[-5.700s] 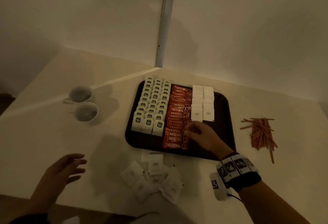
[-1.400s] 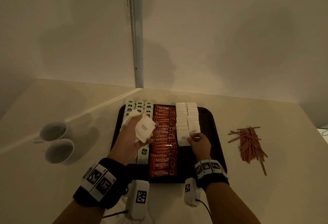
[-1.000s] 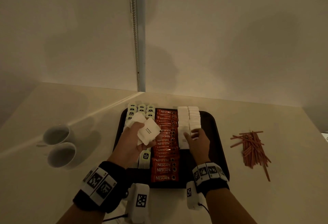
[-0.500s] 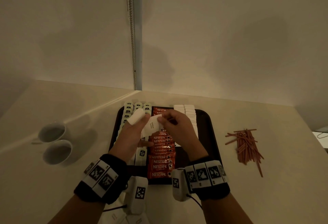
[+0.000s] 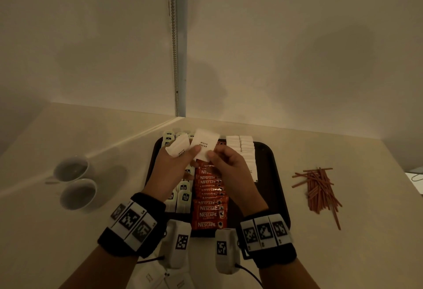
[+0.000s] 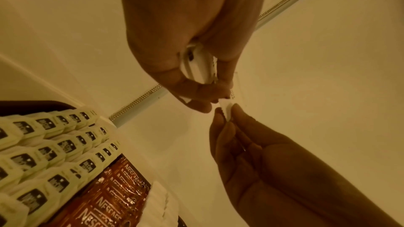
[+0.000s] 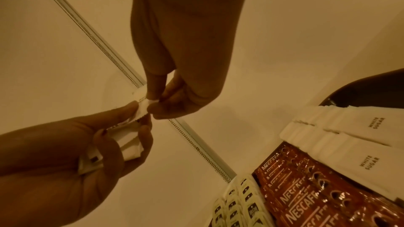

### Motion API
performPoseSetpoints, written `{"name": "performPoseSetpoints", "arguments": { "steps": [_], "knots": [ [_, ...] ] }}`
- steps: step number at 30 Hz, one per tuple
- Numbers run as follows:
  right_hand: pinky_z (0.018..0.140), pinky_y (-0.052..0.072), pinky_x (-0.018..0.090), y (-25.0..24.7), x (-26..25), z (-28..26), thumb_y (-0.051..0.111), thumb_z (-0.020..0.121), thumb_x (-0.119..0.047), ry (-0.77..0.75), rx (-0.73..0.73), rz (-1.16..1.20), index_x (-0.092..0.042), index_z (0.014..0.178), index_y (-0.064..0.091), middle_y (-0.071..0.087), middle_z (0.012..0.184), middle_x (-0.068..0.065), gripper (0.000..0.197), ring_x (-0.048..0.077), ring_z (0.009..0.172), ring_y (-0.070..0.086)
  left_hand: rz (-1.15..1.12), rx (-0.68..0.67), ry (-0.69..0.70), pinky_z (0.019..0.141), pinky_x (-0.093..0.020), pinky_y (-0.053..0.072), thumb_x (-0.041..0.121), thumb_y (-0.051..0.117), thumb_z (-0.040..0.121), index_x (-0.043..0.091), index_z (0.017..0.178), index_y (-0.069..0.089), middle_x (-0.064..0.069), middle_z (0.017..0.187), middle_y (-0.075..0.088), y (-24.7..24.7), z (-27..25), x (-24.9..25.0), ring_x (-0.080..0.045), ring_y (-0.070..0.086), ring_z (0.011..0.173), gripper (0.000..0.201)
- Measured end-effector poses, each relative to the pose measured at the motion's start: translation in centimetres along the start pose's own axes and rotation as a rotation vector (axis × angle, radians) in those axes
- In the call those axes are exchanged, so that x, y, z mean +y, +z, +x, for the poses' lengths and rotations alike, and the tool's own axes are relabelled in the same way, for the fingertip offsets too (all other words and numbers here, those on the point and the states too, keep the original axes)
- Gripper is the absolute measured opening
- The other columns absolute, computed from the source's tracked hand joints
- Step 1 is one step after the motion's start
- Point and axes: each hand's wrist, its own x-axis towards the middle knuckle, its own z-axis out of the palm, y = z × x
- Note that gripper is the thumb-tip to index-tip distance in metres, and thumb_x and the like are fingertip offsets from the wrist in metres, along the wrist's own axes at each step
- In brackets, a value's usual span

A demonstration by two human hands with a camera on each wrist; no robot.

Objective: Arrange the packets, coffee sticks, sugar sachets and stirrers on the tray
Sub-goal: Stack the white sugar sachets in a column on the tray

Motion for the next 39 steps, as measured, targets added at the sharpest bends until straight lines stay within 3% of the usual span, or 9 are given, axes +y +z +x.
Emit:
{"name": "performPoseSetpoints", "arguments": {
  "steps": [7, 10, 13, 15, 19, 25, 31, 36, 39],
  "knots": [
    [0.077, 0.057, 0.031, -1.6, -0.2, 0.3, 0.058, 0.089, -0.012, -0.039, 0.057, -0.036, -0.009, 0.096, 0.065, 0.070, 0.093, 0.001, 0.010, 0.016, 0.084, 0.067, -0.072, -0.050, -0.081, 0.045, -0.025, 0.050, 0.020, 0.062, 0.090, 0.024, 0.090, 0.065, -0.003, 0.084, 0.071, 0.2, -0.2, -0.1, -0.017, 0.064, 0.069, 0.005],
    [0.078, 0.056, 0.027, -5.5, 0.7, 0.7, 0.057, 0.089, -0.009, -0.023, 0.236, -0.109, -0.007, 0.095, 0.064, 0.068, 0.099, 0.001, 0.009, 0.016, 0.092, 0.067, -0.165, -0.077, -0.204, 0.044, -0.024, 0.050, 0.029, 0.049, 0.097, 0.017, 0.097, 0.064, -0.008, 0.085, 0.071, -0.4, -0.2, 0.0, -0.021, 0.066, 0.069, 0.019],
    [0.079, 0.053, 0.025, -10.7, 3.4, 1.0, 0.058, 0.091, -0.015, 0.057, 0.420, -0.489, -0.010, 0.109, 0.063, 0.066, 0.105, 0.002, 0.020, 0.016, 0.094, 0.064, -0.218, -0.075, -0.261, 0.043, -0.022, 0.050, 0.033, 0.040, 0.100, 0.014, 0.097, 0.063, -0.010, 0.084, 0.072, -0.8, 0.1, -0.1, -0.022, 0.067, 0.066, 0.030],
    [0.085, 0.050, 0.031, -13.8, 5.7, 1.0, 0.062, 0.088, -0.018, 0.133, 0.484, -0.749, -0.012, 0.108, 0.062, 0.066, 0.104, 0.003, 0.021, 0.018, 0.095, 0.061, -0.249, -0.069, -0.294, 0.042, -0.021, 0.049, 0.035, 0.039, 0.099, 0.013, 0.096, 0.064, -0.010, 0.083, 0.072, -0.9, 0.2, -0.1, -0.023, 0.068, 0.065, 0.033],
    [0.087, 0.046, 0.033, -16.6, 8.8, 1.1, 0.066, 0.086, -0.017, 0.251, 0.477, -0.905, -0.010, 0.102, 0.062, 0.065, 0.104, 0.007, 0.018, 0.023, 0.098, 0.059, -0.289, -0.091, -0.329, 0.042, -0.022, 0.050, 0.043, 0.037, 0.098, 0.012, 0.098, 0.063, -0.010, 0.083, 0.073, -0.8, 0.4, -0.3, -0.023, 0.068, 0.065, 0.040],
    [0.080, 0.041, 0.025, -16.5, 9.6, 2.5, 0.068, 0.085, -0.021, 0.290, 0.461, -0.937, -0.012, 0.099, 0.063, 0.064, 0.101, 0.004, 0.017, 0.013, 0.088, 0.053, -0.309, -0.105, -0.361, 0.044, -0.024, 0.053, 0.047, 0.035, 0.097, 0.010, 0.103, 0.062, -0.011, 0.084, 0.073, -0.8, 0.6, -0.9, -0.025, 0.069, 0.068, 0.046],
    [0.077, 0.039, 0.025, -15.9, 10.0, 3.3, 0.071, 0.081, -0.018, 0.275, 0.576, -0.969, -0.005, 0.094, 0.064, 0.066, 0.099, 0.010, 0.020, 0.023, 0.094, 0.058, -0.352, -0.141, -0.383, 0.048, -0.027, 0.055, 0.049, 0.032, 0.096, 0.007, 0.105, 0.061, -0.015, 0.088, 0.072, -1.2, 0.9, -1.3, -0.029, 0.068, 0.074, 0.052],
    [0.075, 0.038, 0.025, -15.4, 9.8, 3.0, 0.073, 0.080, -0.017, 0.240, 0.619, -0.955, -0.001, 0.096, 0.061, 0.066, 0.098, 0.016, 0.026, 0.027, 0.092, 0.058, -0.409, -0.167, -0.381, 0.050, -0.028, 0.057, 0.025, 0.033, 0.100, 0.003, 0.110, 0.059, -0.020, 0.092, 0.070, -1.2, 0.5, -0.9, -0.033, 0.069, 0.077, 0.036],
    [0.071, 0.039, 0.020, -12.7, 7.1, 2.9, 0.068, 0.085, -0.023, 0.114, 0.579, -0.794, -0.009, 0.099, 0.060, 0.063, 0.093, 0.003, 0.022, 0.022, 0.092, 0.059, -0.364, -0.128, -0.341, 0.051, -0.029, 0.057, 0.019, 0.037, 0.101, 0.009, 0.110, 0.060, -0.017, 0.094, 0.072, -1.0, 0.3, -0.8, -0.028, 0.071, 0.076, 0.026]
  ]
}}
